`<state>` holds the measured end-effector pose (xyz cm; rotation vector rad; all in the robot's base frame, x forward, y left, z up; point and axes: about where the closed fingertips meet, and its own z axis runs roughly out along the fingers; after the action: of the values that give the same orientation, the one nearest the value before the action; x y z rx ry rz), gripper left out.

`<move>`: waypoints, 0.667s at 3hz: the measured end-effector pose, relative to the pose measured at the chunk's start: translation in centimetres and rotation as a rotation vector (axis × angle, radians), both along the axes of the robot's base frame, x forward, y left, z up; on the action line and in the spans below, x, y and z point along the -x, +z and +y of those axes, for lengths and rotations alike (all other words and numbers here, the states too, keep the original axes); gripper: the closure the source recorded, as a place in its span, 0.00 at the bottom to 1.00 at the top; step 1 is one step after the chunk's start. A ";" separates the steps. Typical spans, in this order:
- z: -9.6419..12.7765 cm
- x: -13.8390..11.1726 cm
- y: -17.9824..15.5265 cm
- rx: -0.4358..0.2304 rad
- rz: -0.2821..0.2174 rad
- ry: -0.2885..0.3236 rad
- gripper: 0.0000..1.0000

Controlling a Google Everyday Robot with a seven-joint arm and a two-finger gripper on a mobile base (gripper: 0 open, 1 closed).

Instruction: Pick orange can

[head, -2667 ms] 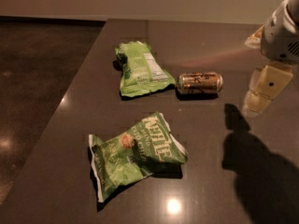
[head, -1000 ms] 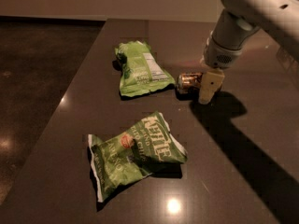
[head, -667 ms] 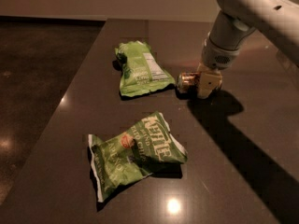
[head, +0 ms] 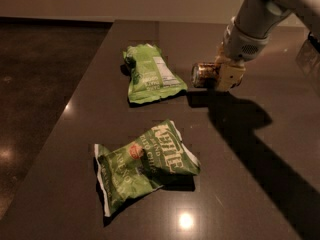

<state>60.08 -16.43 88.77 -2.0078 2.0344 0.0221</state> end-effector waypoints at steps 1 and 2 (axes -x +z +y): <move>0.4 0.7 3.9 -0.021 -0.045 0.093 1.00; 1.4 1.7 7.2 -0.022 -0.095 0.194 1.00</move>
Offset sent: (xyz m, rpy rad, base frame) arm -0.0388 0.0212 0.1165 0.0135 -0.1328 0.3215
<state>58.39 -15.01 96.00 -2.1423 1.7696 -0.0112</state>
